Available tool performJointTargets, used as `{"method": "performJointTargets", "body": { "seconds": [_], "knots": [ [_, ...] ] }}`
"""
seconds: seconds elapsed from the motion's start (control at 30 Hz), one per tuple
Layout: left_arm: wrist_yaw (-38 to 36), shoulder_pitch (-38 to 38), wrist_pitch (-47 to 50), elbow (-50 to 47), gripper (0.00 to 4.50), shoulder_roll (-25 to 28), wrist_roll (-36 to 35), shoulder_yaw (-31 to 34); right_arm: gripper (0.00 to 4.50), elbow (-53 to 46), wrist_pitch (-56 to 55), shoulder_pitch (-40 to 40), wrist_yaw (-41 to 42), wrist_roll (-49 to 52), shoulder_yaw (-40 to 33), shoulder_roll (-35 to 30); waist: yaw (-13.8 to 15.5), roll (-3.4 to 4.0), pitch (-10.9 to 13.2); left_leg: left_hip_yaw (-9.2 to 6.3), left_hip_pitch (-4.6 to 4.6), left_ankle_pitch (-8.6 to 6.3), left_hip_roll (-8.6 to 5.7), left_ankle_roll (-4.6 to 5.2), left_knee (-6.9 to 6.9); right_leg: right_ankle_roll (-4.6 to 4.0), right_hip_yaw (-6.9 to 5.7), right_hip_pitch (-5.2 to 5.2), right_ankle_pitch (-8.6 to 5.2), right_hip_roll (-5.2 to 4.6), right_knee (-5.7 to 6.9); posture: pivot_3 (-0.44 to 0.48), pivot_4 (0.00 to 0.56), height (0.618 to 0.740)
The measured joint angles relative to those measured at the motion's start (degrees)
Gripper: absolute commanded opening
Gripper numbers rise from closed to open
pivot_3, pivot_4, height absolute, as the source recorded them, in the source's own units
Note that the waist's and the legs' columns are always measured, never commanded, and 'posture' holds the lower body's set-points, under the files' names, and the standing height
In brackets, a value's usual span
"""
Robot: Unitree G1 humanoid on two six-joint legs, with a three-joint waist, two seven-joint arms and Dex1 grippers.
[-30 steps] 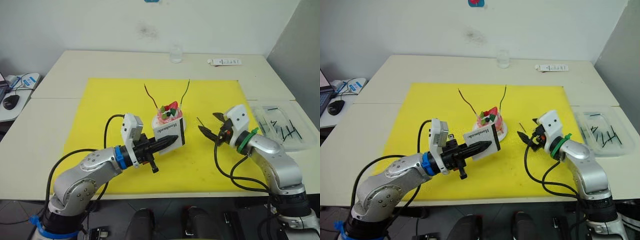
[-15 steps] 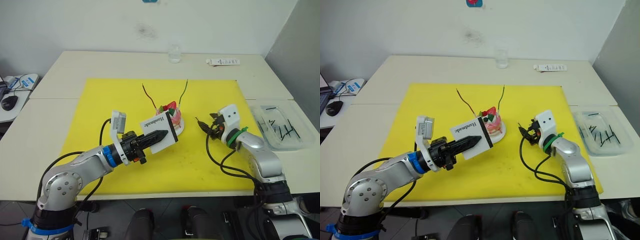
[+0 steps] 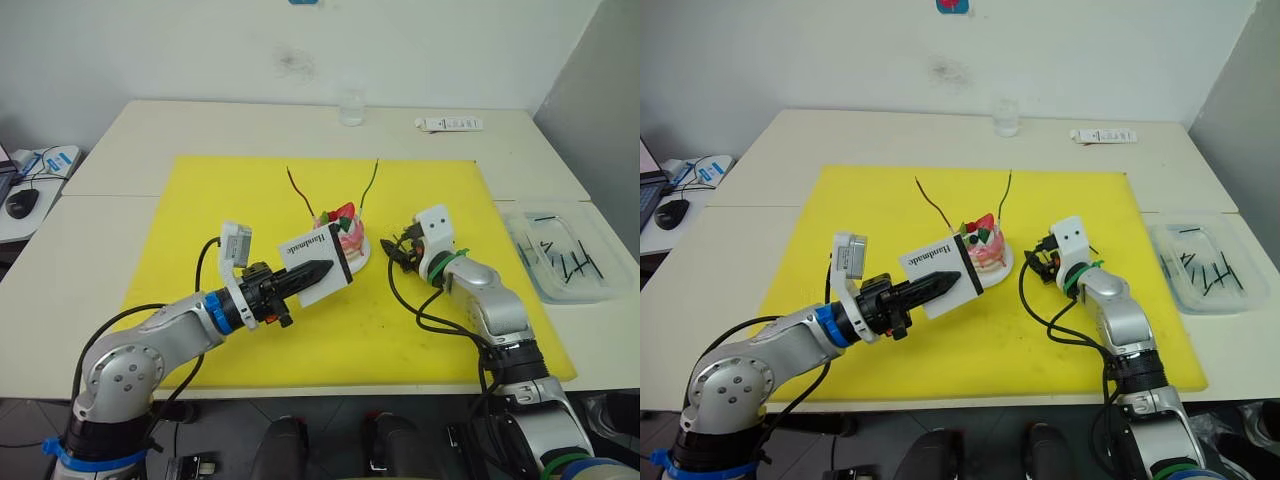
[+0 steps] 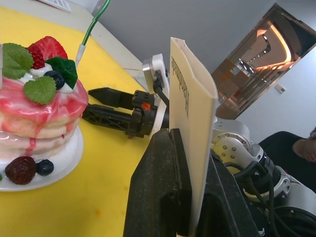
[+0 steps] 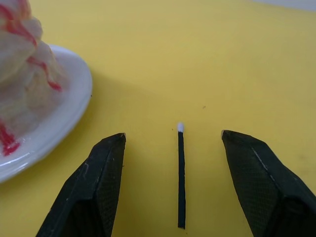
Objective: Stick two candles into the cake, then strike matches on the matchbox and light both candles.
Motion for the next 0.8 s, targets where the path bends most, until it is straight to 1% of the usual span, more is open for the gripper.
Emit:
{"method": "performJointTargets", "body": {
  "seconds": [0.1,0.27,0.8],
  "knots": [
    [0.07,0.0,0.0,-0.19,0.0,0.0,-0.01,0.28,2.67,1.0,-0.77,-0.05,-0.74,0.22,-0.65,1.07,-0.02,0.01,-0.01,-0.03,0.03,0.0,0.03,0.0,0.01,-0.02,-0.01,0.01,0.01,0.02,0.04,0.0,0.15,0.74],
    [0.11,0.0,0.03,-0.74,0.0,0.13,-0.04,0.32,0.99,2.12,-1.59,-0.27,-1.23,0.21,-1.62,1.5,-0.07,0.01,-0.01,-0.02,0.04,0.0,0.03,0.0,0.03,-0.02,-0.01,0.02,0.02,0.04,0.05,0.0,0.15,0.74],
    [0.14,-0.03,0.06,-1.02,0.0,0.57,-0.11,0.37,0.99,2.58,-2.61,-0.07,-2.46,-0.2,-1.55,2.8,-0.13,0.02,-0.03,-0.03,0.07,0.0,0.05,0.0,0.04,-0.03,-0.01,0.04,0.02,0.04,0.06,0.0,0.15,0.74]
  ]
}}
